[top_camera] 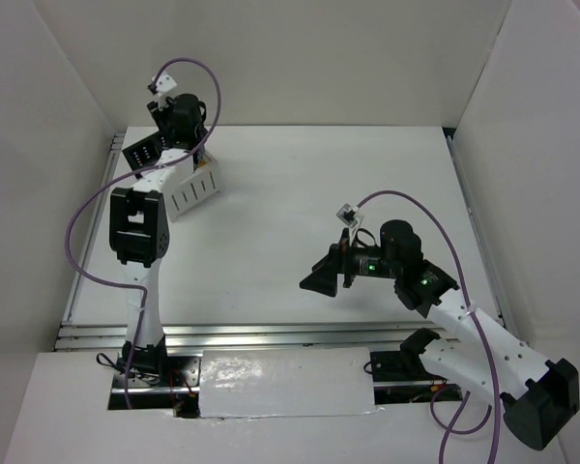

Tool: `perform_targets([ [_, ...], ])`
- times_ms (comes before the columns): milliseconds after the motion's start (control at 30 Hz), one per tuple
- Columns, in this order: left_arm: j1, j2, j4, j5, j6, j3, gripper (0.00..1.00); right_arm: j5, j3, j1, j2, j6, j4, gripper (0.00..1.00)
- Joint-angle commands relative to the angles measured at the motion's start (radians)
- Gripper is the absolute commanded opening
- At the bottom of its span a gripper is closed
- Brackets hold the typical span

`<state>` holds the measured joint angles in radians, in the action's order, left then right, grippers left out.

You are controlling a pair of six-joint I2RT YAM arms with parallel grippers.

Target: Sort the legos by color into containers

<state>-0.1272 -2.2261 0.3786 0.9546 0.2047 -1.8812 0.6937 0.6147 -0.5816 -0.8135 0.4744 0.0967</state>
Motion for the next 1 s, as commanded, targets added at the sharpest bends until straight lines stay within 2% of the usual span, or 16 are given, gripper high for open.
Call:
perform_targets([
  [0, 0.02, 0.009, 0.005, -0.037, 0.096, -0.004, 0.09, 0.021, 0.01, 0.005, -0.009, -0.01, -0.048, 1.0],
  [33, 0.024, 0.014, 0.005, -0.048, 0.117, 0.007, 0.13, 0.021, 0.011, 0.006, -0.013, -0.01, -0.051, 1.0],
  [167, 0.026, 0.036, -0.004, -0.079, 0.145, 0.037, 0.14, 0.02, 0.011, 0.005, -0.026, -0.01, -0.054, 1.0],
  [300, 0.028, 0.045, -0.015, -0.085, 0.171, 0.059, 0.31, 0.02, 0.013, 0.005, -0.026, -0.01, -0.054, 1.0],
  [333, 0.028, 0.048, -0.024, -0.083, 0.177, 0.06, 0.45, 0.02, 0.013, 0.005, -0.024, -0.01, -0.052, 1.0],
  [400, 0.028, 0.052, -0.017, -0.089, 0.174, 0.073, 0.61, 0.023, 0.013, 0.006, -0.024, -0.011, -0.051, 1.0],
  [467, 0.028, 0.062, -0.04, -0.079, 0.191, 0.071, 0.85, 0.023, 0.013, 0.005, -0.024, -0.014, -0.049, 1.0],
  [533, 0.029, 0.084, -0.058, -0.053, 0.22, 0.074, 1.0, 0.027, 0.016, 0.005, -0.024, -0.017, -0.045, 1.0],
  [667, 0.04, 0.169, -0.07, -0.074, 0.243, 0.116, 1.0, 0.023, 0.016, 0.005, -0.012, -0.022, -0.041, 1.0],
  [733, 0.041, 0.23, -0.197, -0.115, 0.255, 0.084, 1.0, -0.006, 0.02, 0.005, -0.007, -0.023, -0.031, 1.0],
  [767, 0.041, 0.241, -0.278, -0.135, 0.295, -0.008, 1.0, -0.025, 0.026, 0.006, -0.009, -0.026, -0.022, 1.0],
  [800, 0.041, 0.264, -0.478, -0.189, 0.318, -0.069, 1.0, -0.052, 0.039, 0.005, -0.009, -0.028, 0.006, 1.0],
  [867, 0.043, 0.29, -0.64, -0.27, 0.35, -0.198, 1.0, -0.205, 0.062, 0.005, -0.004, -0.037, 0.059, 1.0],
  [933, 0.047, 0.38, -0.763, -0.338, 0.354, -0.197, 1.0, -0.351, 0.108, 0.003, 0.008, -0.033, 0.152, 1.0],
  [967, 0.05, 0.411, -0.803, -0.399, 0.366, -0.173, 0.99, -0.499, 0.126, 0.003, 0.029, -0.031, 0.188, 1.0],
])
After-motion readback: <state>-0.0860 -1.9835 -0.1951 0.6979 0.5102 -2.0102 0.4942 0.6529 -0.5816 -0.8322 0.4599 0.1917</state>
